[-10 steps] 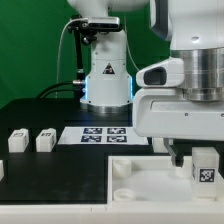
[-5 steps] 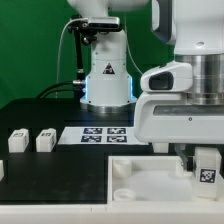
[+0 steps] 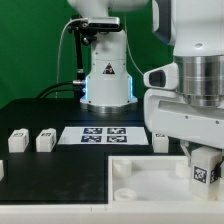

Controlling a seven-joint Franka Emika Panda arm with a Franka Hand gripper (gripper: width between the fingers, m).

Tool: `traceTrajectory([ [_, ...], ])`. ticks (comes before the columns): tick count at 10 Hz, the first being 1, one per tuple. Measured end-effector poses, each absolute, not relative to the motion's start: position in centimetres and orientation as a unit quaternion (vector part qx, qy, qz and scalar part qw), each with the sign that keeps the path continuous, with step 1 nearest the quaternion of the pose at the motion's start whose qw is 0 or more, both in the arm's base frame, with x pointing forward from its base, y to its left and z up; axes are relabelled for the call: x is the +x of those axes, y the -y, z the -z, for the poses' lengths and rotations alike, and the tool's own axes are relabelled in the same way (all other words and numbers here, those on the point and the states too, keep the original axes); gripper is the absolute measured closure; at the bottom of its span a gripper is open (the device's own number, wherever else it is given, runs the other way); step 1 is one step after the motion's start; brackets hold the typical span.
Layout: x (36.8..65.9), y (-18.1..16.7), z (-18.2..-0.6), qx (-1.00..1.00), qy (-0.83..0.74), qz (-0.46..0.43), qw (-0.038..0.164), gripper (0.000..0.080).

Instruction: Assemble one leg

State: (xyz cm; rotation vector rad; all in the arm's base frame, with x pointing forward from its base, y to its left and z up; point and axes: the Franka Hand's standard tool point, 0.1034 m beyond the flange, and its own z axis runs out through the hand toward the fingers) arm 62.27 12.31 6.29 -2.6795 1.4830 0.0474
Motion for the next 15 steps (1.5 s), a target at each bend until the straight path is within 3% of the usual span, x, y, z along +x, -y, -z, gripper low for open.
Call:
traceTrajectory([
  [2, 62.6, -12.1, -6.1, -0.774, -0.63, -0.031, 0.057, 0.0507],
  [5, 62.5, -12.3, -6.0, -0.73, -0.68, -0.036, 0.058, 0.0507],
  [6, 62.5, -12.4, -6.0, -0.731, -0.679, -0.036, 0.058, 0.0374],
  [7, 62.6, -12.3, -6.1, -0.768, -0.638, -0.032, 0.057, 0.0242],
  [8, 62.7, -12.4, -6.5, -0.82, -0.568, -0.027, 0.062, 0.0242],
  [9, 62.8, -12.3, -7.1, -0.838, -0.541, -0.03, 0.064, 0.0169],
  [13, 62.9, -12.0, -7.1, -0.924, -0.377, -0.016, 0.066, 0.0151],
  [15, 62.9, -12.1, -7.1, -0.975, -0.215, -0.002, 0.057, 0.0151],
])
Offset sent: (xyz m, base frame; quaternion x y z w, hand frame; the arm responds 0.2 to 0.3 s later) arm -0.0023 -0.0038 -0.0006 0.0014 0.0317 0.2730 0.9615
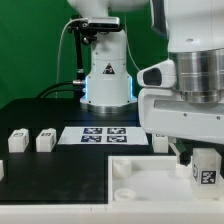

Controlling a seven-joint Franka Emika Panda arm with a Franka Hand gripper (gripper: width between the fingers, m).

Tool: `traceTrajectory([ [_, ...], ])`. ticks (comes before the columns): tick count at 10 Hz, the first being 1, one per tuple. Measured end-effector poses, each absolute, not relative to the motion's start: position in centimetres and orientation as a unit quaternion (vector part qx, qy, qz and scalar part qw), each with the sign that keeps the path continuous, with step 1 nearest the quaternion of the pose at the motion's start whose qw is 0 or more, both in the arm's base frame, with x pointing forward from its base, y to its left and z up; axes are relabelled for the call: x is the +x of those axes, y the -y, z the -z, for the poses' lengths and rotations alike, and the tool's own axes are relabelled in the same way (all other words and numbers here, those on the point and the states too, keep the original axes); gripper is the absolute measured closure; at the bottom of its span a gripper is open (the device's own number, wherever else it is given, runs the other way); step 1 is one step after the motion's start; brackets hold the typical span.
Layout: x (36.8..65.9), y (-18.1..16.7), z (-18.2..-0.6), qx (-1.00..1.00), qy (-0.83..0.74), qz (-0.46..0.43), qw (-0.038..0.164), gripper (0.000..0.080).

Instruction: Assemble one leg

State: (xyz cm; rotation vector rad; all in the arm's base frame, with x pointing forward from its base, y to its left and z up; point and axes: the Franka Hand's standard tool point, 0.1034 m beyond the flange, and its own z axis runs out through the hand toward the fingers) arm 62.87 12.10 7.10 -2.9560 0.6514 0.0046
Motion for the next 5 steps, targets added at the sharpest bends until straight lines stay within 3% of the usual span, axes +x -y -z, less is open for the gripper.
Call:
traceTrajectory([
  [2, 62.81, -12.93, -7.16, -0.995, -0.092, 0.008, 0.046, 0.0151],
  [5, 62.81, -12.78, -7.02, -0.993, -0.104, 0.01, 0.046, 0.0181],
])
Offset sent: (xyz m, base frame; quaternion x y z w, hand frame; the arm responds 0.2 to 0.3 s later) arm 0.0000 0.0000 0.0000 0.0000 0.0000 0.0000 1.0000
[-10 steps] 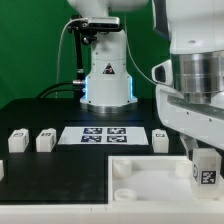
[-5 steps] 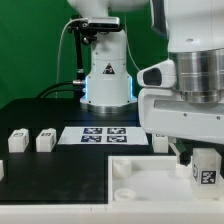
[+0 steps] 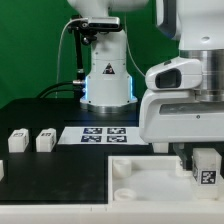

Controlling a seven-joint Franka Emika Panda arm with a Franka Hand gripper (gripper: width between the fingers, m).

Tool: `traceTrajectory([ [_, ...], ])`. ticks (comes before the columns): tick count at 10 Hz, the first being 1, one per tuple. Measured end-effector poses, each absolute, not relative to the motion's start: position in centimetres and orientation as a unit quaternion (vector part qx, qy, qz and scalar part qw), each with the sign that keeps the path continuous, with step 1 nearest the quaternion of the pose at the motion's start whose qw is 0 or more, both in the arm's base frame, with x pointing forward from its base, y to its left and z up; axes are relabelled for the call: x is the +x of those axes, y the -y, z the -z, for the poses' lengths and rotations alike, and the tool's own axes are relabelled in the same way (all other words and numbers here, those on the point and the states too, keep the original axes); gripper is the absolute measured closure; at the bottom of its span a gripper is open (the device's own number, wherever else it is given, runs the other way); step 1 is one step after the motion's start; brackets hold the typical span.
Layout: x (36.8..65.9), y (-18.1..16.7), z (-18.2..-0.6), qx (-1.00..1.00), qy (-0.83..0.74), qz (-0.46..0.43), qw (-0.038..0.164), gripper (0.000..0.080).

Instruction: Assemble one leg

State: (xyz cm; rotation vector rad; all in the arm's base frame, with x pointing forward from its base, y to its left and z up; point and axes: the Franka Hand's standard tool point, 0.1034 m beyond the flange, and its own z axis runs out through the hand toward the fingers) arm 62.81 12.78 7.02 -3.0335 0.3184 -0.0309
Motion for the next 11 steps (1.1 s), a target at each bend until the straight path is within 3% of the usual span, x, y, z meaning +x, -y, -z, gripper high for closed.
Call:
traceTrajectory([
  [2, 62.7, -12.1, -6.8, -0.988, -0.146, 0.005, 0.042, 0.05],
  [6, 63.0, -11.6, -7.1, -0.904, -0.425, -0.008, 0.045, 0.0501],
  [8, 62.9, -11.6, -6.8, -0.789, -0.611, -0.03, 0.061, 0.0501],
  [11, 62.8, -12.1, -6.6, -0.652, -0.753, -0.051, 0.062, 0.0503],
])
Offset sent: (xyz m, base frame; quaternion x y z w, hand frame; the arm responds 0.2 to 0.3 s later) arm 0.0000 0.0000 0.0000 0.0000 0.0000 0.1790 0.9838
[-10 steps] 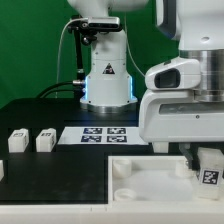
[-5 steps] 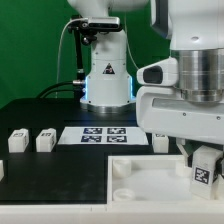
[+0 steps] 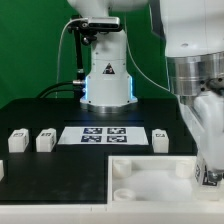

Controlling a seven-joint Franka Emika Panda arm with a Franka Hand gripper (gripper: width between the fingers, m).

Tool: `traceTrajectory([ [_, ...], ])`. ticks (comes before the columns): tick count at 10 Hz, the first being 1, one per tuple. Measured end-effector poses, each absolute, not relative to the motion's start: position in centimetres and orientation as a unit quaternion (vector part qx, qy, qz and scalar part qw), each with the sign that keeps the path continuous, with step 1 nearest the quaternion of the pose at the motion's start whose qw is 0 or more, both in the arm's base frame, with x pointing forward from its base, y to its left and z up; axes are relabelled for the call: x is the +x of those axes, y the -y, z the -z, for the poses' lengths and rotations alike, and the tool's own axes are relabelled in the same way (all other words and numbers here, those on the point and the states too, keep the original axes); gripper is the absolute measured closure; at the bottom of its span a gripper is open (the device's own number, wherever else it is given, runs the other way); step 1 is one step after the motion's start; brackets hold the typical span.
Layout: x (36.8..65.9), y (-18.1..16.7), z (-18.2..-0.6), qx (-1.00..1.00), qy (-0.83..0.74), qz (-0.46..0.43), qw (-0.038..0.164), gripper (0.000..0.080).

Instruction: Assemble one leg

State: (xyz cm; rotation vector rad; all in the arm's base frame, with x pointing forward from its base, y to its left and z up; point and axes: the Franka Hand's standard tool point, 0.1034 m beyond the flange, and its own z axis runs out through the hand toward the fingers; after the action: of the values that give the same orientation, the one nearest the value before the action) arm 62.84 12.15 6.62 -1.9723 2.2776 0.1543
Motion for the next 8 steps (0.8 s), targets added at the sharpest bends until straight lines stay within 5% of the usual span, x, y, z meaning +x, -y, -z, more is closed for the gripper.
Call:
traceTrajectory([
  [3, 62.82, -12.24, -6.54, -0.633, -0.77, -0.05, 0.062, 0.0504],
  [5, 63.06, -12.6, -6.63, -0.716, -0.693, -0.035, 0.074, 0.0216],
  [8, 62.95, -12.68, -6.67, -0.838, -0.54, -0.017, 0.081, 0.0154],
])
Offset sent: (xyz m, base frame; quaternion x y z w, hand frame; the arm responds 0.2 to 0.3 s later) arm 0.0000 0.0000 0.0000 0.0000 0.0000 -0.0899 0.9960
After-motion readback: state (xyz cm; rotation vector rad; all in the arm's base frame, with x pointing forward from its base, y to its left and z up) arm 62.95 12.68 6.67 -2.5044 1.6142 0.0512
